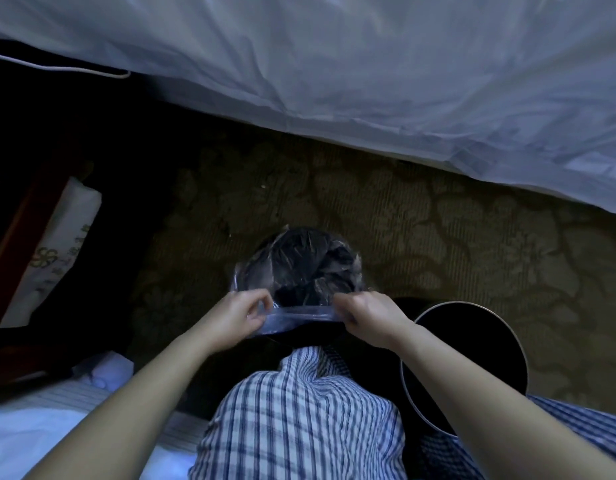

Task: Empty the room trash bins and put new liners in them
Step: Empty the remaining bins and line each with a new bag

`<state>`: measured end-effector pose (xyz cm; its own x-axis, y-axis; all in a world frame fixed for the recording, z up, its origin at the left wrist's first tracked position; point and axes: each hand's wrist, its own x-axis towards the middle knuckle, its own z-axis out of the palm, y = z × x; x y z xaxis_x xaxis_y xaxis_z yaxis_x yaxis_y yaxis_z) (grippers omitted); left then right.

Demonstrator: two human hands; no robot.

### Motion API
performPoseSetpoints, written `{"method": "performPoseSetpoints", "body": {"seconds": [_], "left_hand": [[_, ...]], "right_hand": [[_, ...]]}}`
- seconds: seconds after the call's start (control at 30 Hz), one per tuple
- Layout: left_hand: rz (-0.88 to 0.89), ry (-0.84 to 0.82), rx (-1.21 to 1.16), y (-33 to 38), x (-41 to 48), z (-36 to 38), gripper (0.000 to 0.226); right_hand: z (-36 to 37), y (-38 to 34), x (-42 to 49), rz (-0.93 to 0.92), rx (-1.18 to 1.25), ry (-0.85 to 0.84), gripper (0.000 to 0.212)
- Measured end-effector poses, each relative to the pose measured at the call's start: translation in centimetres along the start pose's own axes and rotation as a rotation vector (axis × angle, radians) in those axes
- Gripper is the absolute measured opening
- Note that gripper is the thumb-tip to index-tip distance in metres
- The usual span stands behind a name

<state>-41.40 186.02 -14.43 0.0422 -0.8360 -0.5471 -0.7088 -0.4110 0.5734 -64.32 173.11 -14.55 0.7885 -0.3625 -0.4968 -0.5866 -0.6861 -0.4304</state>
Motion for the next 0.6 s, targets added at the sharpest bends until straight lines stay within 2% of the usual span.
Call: {"method": "performPoseSetpoints", "body": {"seconds": [0.07,0.17,0.27,0.37,0.47,0.6], "left_hand": [[-0.043,-0.111,-0.112,0.1,0.3,0.3,0.018],[-0.102,-0.295,-0.093,-0.2,0.3,0.6,0.015],[-0.215,-0.448,0.115,-0.1,0.4,0.8,0.015],[-0.343,-0.519,0.438,0.0,0.4,1.0,0.035],[-0.408,-0.561,0.500,-0.5,0.7,1.2,0.045],[-0.488,-0.535,0.508,-1.0,1.5,1.5,0.052]], "right_hand": [[0.2,0.1,-0.1,0.013,-0.027,-0.082,0.020],[0.7,0.3,-0.3,0.025,-0.020,-0.180,0.013],[1.3,0.7,-0.2,0.054,-0.058,-0.290,0.031],[1.8,1.1,0.1,0.074,-0.079,-0.356,0.041],[2.3,1.7,0.2,0.111,-0.154,-0.472,0.045],[2.7,2.4,0.7,0.213,-0.209,-0.545,0.051]]}}
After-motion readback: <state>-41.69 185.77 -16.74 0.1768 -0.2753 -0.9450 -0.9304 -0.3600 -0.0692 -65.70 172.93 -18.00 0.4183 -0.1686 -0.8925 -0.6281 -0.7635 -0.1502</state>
